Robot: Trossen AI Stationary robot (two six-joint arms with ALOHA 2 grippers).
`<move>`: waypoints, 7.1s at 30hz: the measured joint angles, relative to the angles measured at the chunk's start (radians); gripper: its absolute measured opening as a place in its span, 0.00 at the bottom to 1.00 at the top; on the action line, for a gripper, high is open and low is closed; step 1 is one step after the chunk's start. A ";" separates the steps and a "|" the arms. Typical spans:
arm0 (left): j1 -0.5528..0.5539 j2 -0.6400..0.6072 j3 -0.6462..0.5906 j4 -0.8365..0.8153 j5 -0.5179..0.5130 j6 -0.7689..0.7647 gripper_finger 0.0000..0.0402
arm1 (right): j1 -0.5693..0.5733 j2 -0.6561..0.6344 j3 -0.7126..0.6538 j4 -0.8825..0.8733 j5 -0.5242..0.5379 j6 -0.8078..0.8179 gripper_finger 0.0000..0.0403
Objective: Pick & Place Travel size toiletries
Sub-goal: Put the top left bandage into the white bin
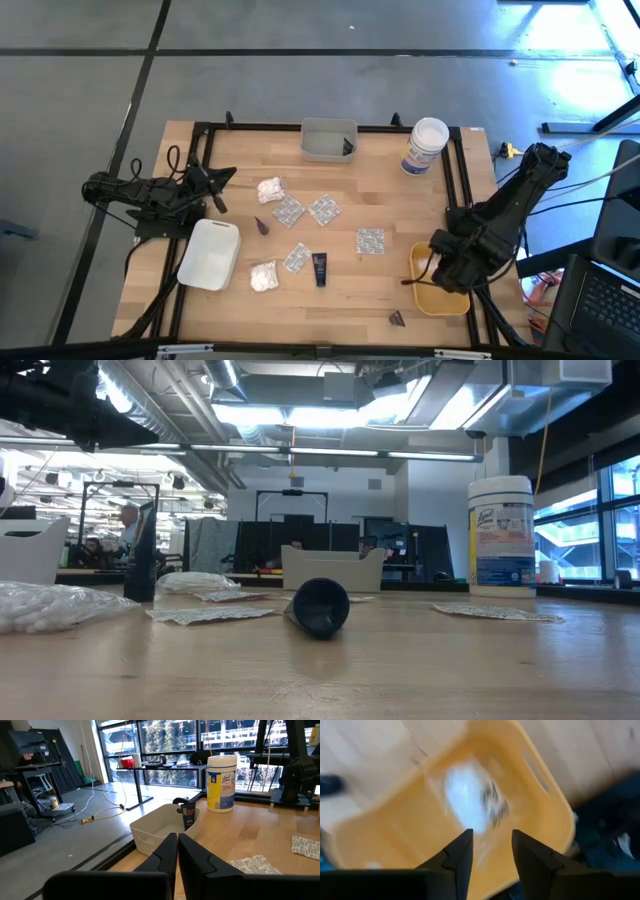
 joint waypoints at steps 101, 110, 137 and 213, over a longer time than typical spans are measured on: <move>0.000 0.000 0.000 0.000 0.000 0.000 0.03 | -0.685 -0.109 -0.056 0.720 0.212 -1.261 0.06; 0.000 0.000 0.000 0.000 0.000 0.000 0.03 | -0.685 -0.349 -0.187 0.720 0.213 -1.278 0.04; 0.000 0.000 0.000 0.013 0.075 -0.106 0.03 | -0.685 -0.655 -0.375 0.700 0.214 -1.326 0.07; -0.002 1.162 0.438 0.315 0.720 -0.055 0.32 | -0.685 -0.652 -0.375 0.701 0.213 -1.319 0.41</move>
